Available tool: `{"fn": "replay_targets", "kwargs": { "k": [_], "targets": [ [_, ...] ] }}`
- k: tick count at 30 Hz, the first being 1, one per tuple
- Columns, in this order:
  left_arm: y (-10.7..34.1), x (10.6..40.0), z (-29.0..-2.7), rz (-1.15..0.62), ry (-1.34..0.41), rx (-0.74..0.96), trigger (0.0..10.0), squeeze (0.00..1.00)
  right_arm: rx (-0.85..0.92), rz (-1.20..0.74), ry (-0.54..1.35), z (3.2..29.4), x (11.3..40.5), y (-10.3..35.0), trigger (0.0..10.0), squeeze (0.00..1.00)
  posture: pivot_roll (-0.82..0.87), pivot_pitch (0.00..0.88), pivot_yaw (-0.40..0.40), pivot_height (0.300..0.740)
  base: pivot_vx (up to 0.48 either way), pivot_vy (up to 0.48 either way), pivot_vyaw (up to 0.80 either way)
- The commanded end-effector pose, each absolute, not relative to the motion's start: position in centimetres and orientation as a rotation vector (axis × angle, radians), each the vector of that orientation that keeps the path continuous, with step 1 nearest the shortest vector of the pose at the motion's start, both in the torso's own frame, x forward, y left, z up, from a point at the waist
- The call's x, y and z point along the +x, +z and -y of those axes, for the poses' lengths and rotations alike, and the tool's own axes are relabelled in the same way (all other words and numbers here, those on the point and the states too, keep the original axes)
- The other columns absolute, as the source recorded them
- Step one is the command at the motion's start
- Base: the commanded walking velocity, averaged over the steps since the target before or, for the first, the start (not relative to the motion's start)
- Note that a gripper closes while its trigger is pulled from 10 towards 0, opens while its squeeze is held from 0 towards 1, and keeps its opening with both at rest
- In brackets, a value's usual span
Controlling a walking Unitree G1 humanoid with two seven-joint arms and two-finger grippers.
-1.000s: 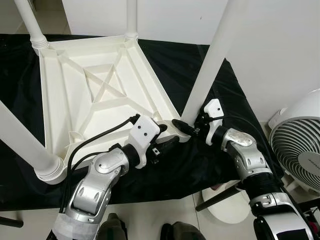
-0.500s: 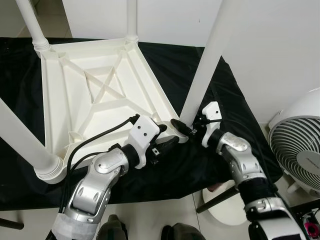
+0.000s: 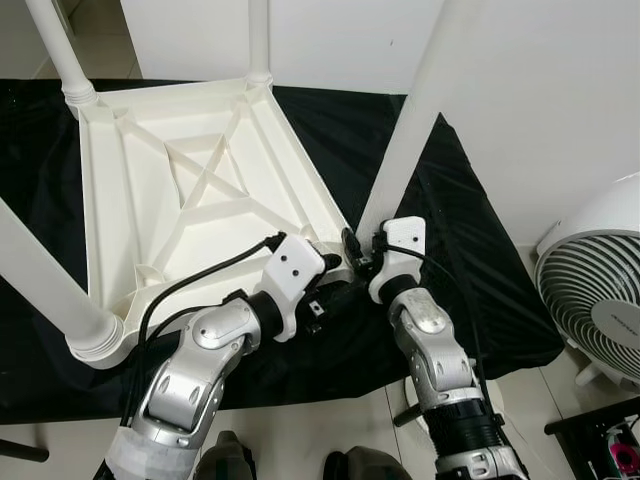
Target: Building children table
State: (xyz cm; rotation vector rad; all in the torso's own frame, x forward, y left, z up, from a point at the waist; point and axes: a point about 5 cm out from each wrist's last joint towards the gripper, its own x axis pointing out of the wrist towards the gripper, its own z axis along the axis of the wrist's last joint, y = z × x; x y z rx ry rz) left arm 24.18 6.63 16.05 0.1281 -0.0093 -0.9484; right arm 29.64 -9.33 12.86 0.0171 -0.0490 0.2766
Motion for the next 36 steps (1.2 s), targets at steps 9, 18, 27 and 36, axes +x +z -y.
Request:
{"fn": "replay_targets", "kwargs": {
  "k": [9,18,27,36],
  "targets": [
    [16.0,24.3,-6.3,0.004,-0.938,0.118,10.0,0.0,0.025,0.056,0.28,10.0,29.3,13.5,10.0,1.0,0.01,0.039,-0.051,0.74,0.0,0.0,0.0],
    [16.0,24.4,-6.5,0.006,-0.92,0.115,10.0,0.0,-0.043,0.076,0.542,11.8,30.2,15.1,10.0,1.0,0.01,0.043,-0.053,0.74,0.0,0.0,0.0],
    [16.3,24.9,-6.5,0.018,-0.918,0.121,10.0,0.0,-0.22,0.043,0.896,12.6,31.4,15.1,10.0,0.0,0.01,0.041,-0.043,0.74,0.0,0.0,0.0],
    [16.5,25.0,-6.8,0.024,-0.902,0.125,10.0,0.0,-0.219,-0.024,0.96,12.7,32.1,13.7,0.0,0.0,0.03,0.039,-0.054,0.74,0.0,0.0,0.0]
  ]
}}
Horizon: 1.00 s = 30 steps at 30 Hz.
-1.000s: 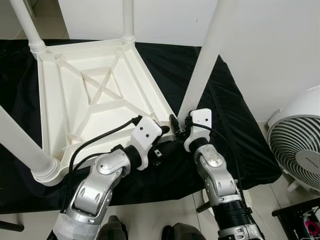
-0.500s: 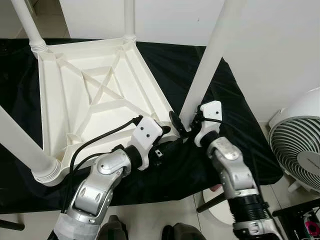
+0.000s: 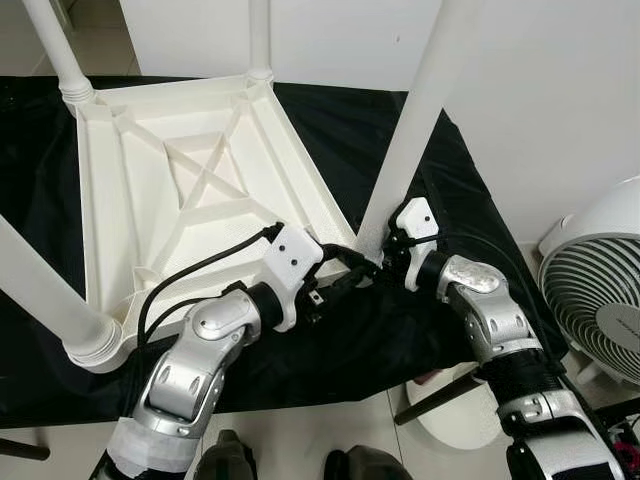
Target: Building children table
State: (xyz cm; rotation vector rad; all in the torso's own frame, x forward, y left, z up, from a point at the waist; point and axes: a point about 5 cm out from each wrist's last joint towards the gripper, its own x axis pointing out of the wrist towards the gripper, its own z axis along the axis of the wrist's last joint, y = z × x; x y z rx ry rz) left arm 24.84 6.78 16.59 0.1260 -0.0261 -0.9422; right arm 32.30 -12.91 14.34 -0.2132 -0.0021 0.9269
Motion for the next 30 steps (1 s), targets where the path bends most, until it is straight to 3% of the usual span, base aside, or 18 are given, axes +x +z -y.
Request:
{"fn": "replay_targets", "kwargs": {
  "k": [1,13,14,17,18,23,27,30],
  "targets": [
    [16.5,25.0,-6.8,0.024,-0.902,0.125,10.0,0.0,-0.219,-0.024,0.96,12.7,32.1,13.7,0.0,0.0,0.03,0.039,-0.054,0.74,0.0,0.0,0.0],
    [16.5,24.9,-6.8,0.021,-0.903,0.123,10.0,0.0,-0.198,-0.008,0.958,13.4,32.1,13.4,0.0,0.0,0.03,0.046,-0.05,0.74,0.0,0.0,0.0],
    [16.5,24.9,-6.8,0.021,-0.904,0.122,10.0,0.0,-0.197,-0.003,0.943,13.3,32.1,13.4,8.5,0.0,0.03,0.047,-0.051,0.74,0.0,0.0,0.0],
    [16.5,24.9,-6.8,0.021,-0.904,0.121,10.0,0.0,-0.195,0.001,0.935,13.3,32.1,13.4,8.5,0.0,0.03,0.047,-0.051,0.74,0.0,0.0,0.0],
    [16.5,24.9,-6.8,0.022,-0.905,0.121,10.0,0.0,-0.194,0.003,0.929,13.2,32.1,13.4,10.0,0.0,0.03,0.047,-0.051,0.74,0.0,0.0,0.0],
    [16.4,24.7,-6.8,0.019,-0.906,0.118,10.0,0.0,-0.164,0.044,0.784,12.1,31.5,13.7,10.0,0.0,0.02,0.052,-0.054,0.74,0.0,0.0,0.0],
    [16.3,24.6,-6.7,0.011,-0.909,0.112,10.0,0.0,-0.07,0.057,0.49,11.1,31.0,13.8,10.0,0.0,0.02,0.054,-0.061,0.74,0.0,0.0,0.0],
    [16.2,24.6,-6.6,0.01,-0.909,0.111,10.0,0.0,-0.058,0.059,0.408,11.0,30.9,13.7,10.0,0.0,0.02,0.054,-0.061,0.74,0.0,0.0,0.0]
  ]
}}
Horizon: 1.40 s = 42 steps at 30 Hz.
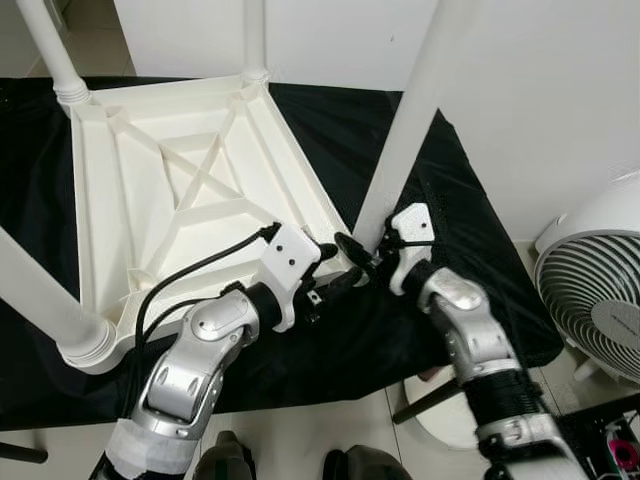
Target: Building children table
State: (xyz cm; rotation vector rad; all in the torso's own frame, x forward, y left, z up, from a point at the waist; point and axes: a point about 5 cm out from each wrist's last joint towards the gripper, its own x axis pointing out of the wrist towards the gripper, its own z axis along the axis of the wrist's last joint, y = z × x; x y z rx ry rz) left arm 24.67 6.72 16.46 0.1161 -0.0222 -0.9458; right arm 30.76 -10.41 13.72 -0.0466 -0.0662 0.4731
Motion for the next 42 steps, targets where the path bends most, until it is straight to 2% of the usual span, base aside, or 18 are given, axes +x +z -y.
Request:
{"fn": "replay_targets", "kwargs": {
  "k": [1,3,6,10,11,12,18,24,25,26,34,40,41,42],
  "targets": [
    [16.2,24.6,-6.6,0.01,-0.909,0.111,10.0,0.0,-0.058,0.059,0.408,11.0,30.9,13.7,10.0,0.0,0.02,0.054,-0.061,0.74,0.0,0.0,0.0],
    [16.3,24.7,-6.6,0.011,-0.907,0.109,10.0,0.0,-0.048,0.051,0.281,10.3,30.3,13.3,10.0,0.0,0.02,0.05,-0.06,0.74,0.0,0.0,0.0],
    [16.2,24.6,-6.6,0.01,-0.913,0.106,10.0,0.0,-0.058,0.062,0.28,9.4,30.0,13.4,10.0,0.0,0.02,0.047,-0.056,0.74,0.0,0.0,0.0],
    [16.2,24.6,-6.5,0.009,-0.92,0.107,10.0,0.0,-0.041,0.062,0.258,9.6,29.9,13.7,10.0,0.0,0.01,0.046,-0.054,0.74,0.0,0.0,0.0],
    [16.2,24.6,-6.5,0.009,-0.921,0.11,10.0,0.0,-0.032,0.055,0.242,9.9,29.9,13.7,10.0,0.29,0.01,0.044,-0.053,0.74,0.0,0.0,0.0],
    [16.2,24.7,-6.5,0.01,-0.922,0.111,10.0,0.0,-0.012,0.058,0.25,10.1,29.9,13.8,10.0,1.0,0.01,0.042,-0.053,0.74,0.0,0.0,0.0],
    [16.2,24.6,-6.3,0.01,-0.927,0.111,10.0,0.0,0.042,0.084,0.314,10.3,29.8,14.6,10.0,1.0,0.0,0.038,-0.055,0.74,0.0,0.0,0.0],
    [16.1,24.7,-6.3,0.012,-0.928,0.111,10.0,0.0,0.041,0.093,0.452,11.8,30.2,15.3,10.0,1.0,0.0,0.027,-0.059,0.74,0.0,0.0,0.0],
    [16.1,24.8,-6.3,0.012,-0.927,0.111,10.0,0.0,0.024,0.096,0.512,12.3,30.4,15.6,10.0,0.76,0.0,0.025,-0.058,0.74,0.0,0.0,0.0],
    [16.1,24.8,-6.3,0.013,-0.928,0.112,10.0,0.0,-0.01,0.103,0.593,12.9,30.4,15.9,10.0,0.0,0.0,0.023,-0.058,0.74,0.0,0.0,0.0],
    [16.0,24.5,-6.3,0.009,-0.959,0.133,10.0,0.0,-0.125,0.022,0.877,13.7,31.5,15.1,10.0,0.0,0.01,0.012,-0.058,0.74,0.0,0.0,0.0],
    [15.8,24.3,-6.6,0.001,-0.971,0.153,10.0,0.0,-0.152,-0.016,0.927,13.4,32.2,14.2,10.0,0.0,0.01,0.012,-0.062,0.74,0.0,0.0,0.0],
    [15.7,24.0,-6.8,-0.008,-0.987,0.161,10.0,0.0,-0.166,-0.038,0.925,13.2,32.7,13.6,8.6,0.0,0.03,0.013,-0.072,0.74,0.0,0.0,0.0],
    [15.7,24.0,-6.8,-0.008,-0.987,0.161,10.0,0.0,-0.166,-0.038,0.925,13.2,32.7,13.6,8.6,0.0,0.03,0.013,-0.072,0.74,0.0,0.0,0.0]
  ]
}}
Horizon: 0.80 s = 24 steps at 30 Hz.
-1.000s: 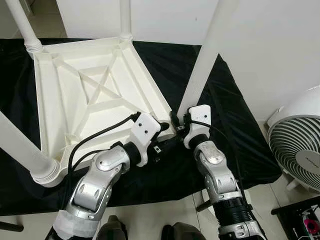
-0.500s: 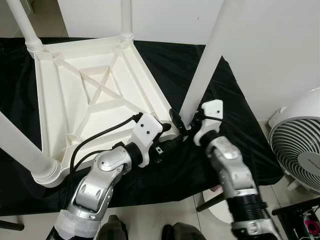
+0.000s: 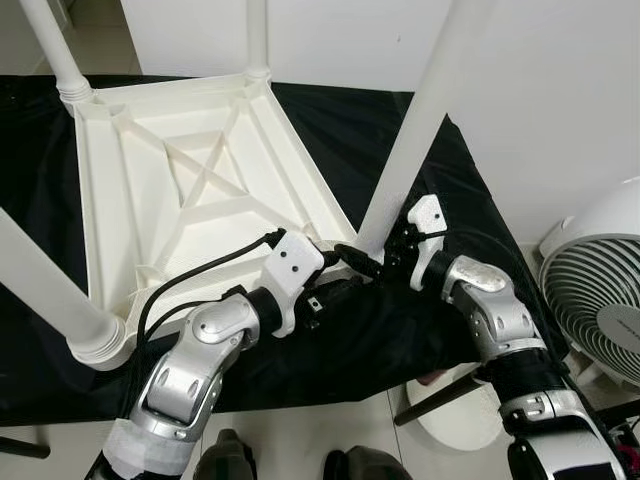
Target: Building children table
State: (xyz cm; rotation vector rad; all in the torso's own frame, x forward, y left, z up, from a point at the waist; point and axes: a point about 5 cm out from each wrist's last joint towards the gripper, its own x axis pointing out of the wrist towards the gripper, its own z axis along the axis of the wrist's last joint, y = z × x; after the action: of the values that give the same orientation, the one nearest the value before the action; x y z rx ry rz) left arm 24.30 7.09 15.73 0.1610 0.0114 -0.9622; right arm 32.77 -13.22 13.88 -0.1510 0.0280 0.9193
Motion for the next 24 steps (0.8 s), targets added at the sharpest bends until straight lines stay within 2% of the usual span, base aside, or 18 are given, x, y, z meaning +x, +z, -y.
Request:
{"fn": "replay_targets", "kwargs": {
  "k": [1,2,3,4,11,19,20,21,24],
  "targets": [
    [15.5,23.8,-6.9,-0.015,-0.999,0.167,10.0,0.0,-0.175,-0.054,0.931,13.1,32.9,13.2,8.3,0.0,0.03,0.013,-0.072,0.74,0.0,0.0,0.0],
    [15.4,23.5,-7.1,-0.022,-1.013,0.18,10.0,0.0,-0.168,-0.061,0.931,13.0,33.3,13.0,3.5,0.0,0.04,0.015,-0.071,0.74,0.0,0.0,0.0],
    [15.4,23.5,-7.1,-0.022,-1.013,0.18,10.0,0.0,-0.168,-0.061,0.931,13.0,33.3,13.0,3.5,0.0,0.04,0.015,-0.071,0.74,0.0,0.0,0.0],
    [15.5,23.4,-7.4,-0.026,-1.019,0.182,10.0,0.0,-0.15,-0.055,0.929,12.9,33.8,12.9,0.0,0.0,0.04,0.018,-0.066,0.74,0.0,0.0,0.0],
    [15.8,23.4,-7.6,-0.018,-1.024,0.168,10.0,0.0,-0.127,-0.004,0.847,13.1,34.7,13.3,0.0,0.0,0.04,0.027,-0.071,0.74,0.0,0.0,0.0],
    [15.8,23.4,-7.3,-0.018,-1.037,0.154,10.0,0.0,-0.101,0.04,0.815,12.9,34.0,12.9,0.0,0.0,0.03,0.044,-0.068,0.74,0.0,0.0,0.0],
    [15.9,23.5,-7.2,-0.015,-1.03,0.144,10.0,0.0,-0.113,0.044,0.799,12.8,33.8,12.8,0.9,0.0,0.03,0.046,-0.066,0.74,0.0,0.0,0.0],
    [15.9,23.5,-7.1,-0.012,-1.024,0.138,10.0,0.0,-0.124,0.046,0.782,12.6,33.6,12.8,10.0,0.0,0.03,0.047,-0.066,0.74,0.0,0.0,0.0],
    [16.2,23.9,-6.8,0.002,-0.995,0.107,10.0,0.0,-0.087,0.076,0.742,11.8,32.8,12.9,10.0,0.0,0.02,0.051,-0.058,0.74,0.0,0.0,0.0]
  ]
}}
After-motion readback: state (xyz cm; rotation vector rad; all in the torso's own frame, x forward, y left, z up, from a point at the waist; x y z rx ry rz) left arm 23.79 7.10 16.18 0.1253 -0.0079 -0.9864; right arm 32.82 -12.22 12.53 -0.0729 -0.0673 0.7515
